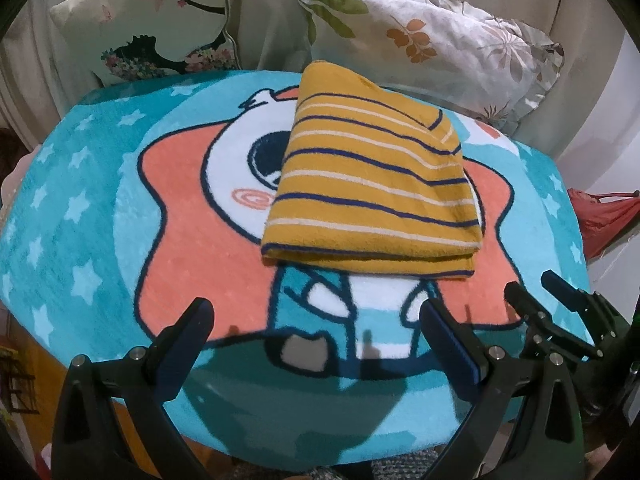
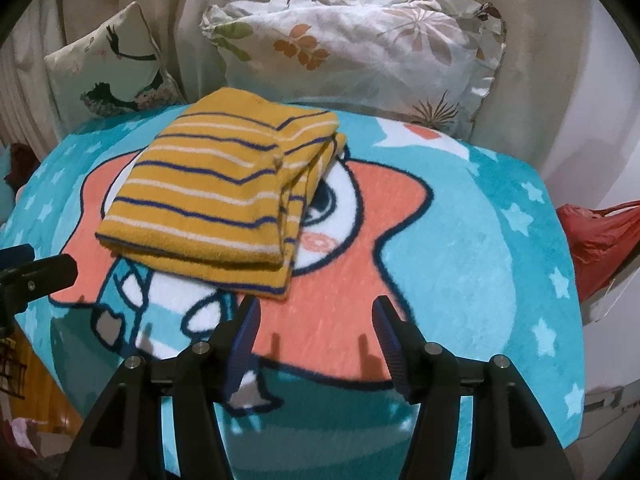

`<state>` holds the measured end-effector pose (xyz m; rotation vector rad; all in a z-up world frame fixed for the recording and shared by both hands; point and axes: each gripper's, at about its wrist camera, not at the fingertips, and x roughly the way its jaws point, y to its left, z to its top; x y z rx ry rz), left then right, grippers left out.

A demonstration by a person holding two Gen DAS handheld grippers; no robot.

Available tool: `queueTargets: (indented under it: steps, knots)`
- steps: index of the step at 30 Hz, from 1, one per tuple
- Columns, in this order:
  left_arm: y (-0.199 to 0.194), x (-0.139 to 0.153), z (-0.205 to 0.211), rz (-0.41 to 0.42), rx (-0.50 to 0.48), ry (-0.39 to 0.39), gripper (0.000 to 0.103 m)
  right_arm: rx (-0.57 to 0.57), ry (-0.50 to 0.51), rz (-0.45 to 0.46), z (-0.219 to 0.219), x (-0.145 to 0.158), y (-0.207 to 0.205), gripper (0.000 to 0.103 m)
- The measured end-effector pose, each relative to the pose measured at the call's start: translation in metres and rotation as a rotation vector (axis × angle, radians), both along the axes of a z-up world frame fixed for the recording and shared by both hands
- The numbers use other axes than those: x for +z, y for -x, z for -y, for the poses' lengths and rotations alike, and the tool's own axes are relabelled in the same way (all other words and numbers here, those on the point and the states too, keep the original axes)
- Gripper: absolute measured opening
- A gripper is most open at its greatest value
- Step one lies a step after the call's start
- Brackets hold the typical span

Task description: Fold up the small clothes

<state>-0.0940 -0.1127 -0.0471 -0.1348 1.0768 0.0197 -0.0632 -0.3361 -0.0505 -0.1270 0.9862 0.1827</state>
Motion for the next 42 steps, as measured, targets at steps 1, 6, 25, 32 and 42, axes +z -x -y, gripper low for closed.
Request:
queueTargets:
  steps: [1,6,25,32,42]
  knots:
    - [0.000,-0.001,0.001,-0.003,0.000,-0.003,0.102,0.004,0.001,-0.005,0.000,-0.001,0.001,0.062]
    - [0.002,-0.012,0.007,-0.053,0.004,-0.066,0.102,0.020,0.009,-0.014,-0.003,-0.005,0.006,0.063]
    - [0.021,-0.020,0.000,-0.073,0.045,-0.081,0.102,0.067,0.020,-0.012,-0.014,-0.007,0.019,0.065]
    - [0.024,-0.023,0.001,-0.075,0.029,-0.065,0.102,0.056,0.018,-0.004,-0.013,-0.007,0.022,0.066]
    - [0.024,-0.028,0.001,-0.092,0.028,-0.066,0.102,0.047,0.014,0.001,-0.012,-0.006,0.021,0.067]
